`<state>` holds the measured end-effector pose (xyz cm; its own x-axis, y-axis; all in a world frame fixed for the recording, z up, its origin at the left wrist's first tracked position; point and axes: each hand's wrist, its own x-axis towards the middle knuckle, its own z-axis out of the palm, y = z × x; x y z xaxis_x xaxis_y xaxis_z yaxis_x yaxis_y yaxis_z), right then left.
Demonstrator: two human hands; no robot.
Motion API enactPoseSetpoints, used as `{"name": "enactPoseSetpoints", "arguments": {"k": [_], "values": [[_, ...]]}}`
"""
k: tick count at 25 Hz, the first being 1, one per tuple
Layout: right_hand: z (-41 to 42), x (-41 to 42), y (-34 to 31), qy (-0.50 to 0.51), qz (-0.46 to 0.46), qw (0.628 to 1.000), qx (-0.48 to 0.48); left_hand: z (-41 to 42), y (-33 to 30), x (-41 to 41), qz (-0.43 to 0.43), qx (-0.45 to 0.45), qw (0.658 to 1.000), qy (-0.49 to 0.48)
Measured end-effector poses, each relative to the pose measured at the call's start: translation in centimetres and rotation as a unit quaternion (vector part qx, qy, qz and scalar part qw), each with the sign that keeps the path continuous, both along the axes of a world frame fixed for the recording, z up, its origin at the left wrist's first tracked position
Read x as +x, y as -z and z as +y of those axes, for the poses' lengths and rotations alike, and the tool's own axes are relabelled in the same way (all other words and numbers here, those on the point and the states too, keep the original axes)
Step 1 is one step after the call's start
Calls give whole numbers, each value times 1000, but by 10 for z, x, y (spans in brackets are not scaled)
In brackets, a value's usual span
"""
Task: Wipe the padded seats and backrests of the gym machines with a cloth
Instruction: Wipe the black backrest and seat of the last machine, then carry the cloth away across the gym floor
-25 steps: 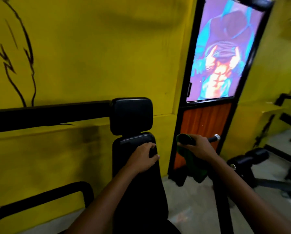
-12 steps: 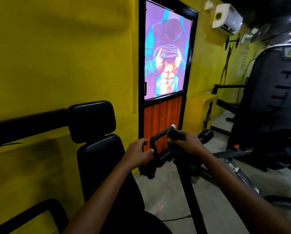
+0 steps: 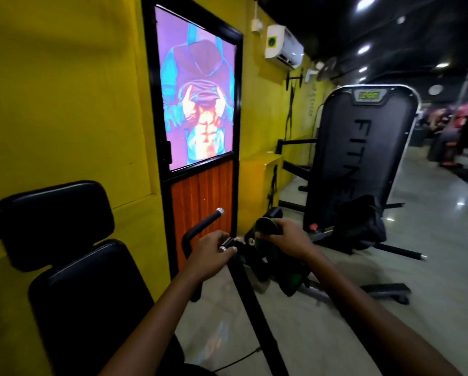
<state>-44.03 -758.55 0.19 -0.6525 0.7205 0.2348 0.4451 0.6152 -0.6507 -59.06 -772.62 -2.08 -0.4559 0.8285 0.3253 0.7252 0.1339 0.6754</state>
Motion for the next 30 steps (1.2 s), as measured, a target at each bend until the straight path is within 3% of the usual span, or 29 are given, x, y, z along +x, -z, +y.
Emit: {"name": "enactPoseSetpoints", "arguments": {"k": [9, 17, 22, 30], "values": [[74, 139, -4, 147, 41, 988, 13, 122, -6, 110, -11, -10, 993, 119], [91, 319, -8, 313, 75, 946, 32, 204, 8, 260, -16, -8, 970, 242], [58, 423, -18, 422, 70, 903, 48, 221, 7, 356, -9, -4, 941, 338], [-52, 517, -21, 590, 86, 800, 72, 191, 6, 462, -41, -7, 849, 527]]}}
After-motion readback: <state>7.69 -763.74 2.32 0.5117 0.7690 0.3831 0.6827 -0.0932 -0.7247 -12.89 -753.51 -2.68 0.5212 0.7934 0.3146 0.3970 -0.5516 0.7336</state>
